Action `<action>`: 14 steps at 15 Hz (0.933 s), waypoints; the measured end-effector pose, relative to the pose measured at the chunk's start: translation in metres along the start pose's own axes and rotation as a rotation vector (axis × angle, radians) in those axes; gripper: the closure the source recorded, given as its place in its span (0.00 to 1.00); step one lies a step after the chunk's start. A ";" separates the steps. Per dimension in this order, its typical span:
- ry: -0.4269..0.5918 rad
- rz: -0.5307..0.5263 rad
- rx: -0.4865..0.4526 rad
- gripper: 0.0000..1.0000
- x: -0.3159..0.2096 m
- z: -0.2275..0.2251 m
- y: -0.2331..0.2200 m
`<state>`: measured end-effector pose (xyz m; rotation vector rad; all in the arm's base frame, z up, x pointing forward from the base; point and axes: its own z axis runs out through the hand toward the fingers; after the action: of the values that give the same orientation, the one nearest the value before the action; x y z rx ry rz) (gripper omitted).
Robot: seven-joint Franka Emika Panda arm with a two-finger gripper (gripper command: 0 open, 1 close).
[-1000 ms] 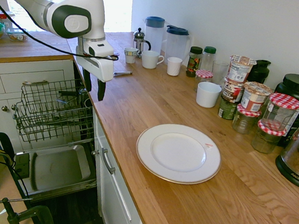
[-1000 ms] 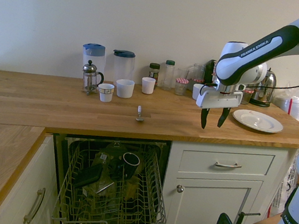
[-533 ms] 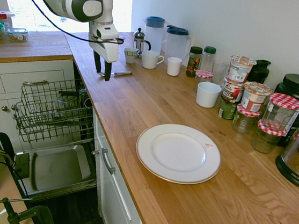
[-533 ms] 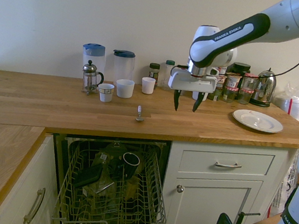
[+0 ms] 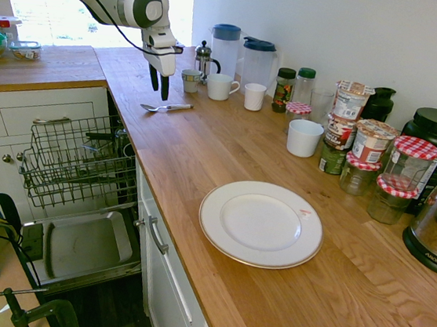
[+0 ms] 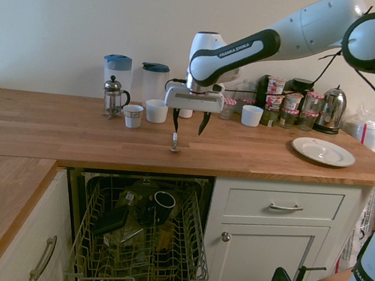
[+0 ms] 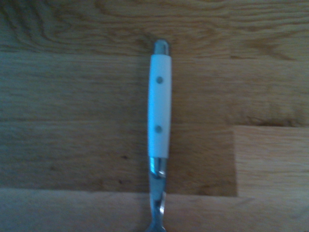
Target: Put the spoon in the dishwasher
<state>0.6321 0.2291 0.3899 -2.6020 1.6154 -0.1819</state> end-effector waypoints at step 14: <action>0.020 0.070 -0.013 1.00 -0.017 0.055 -0.016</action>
<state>0.6468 0.2511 0.3365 -2.5557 1.7172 -0.1949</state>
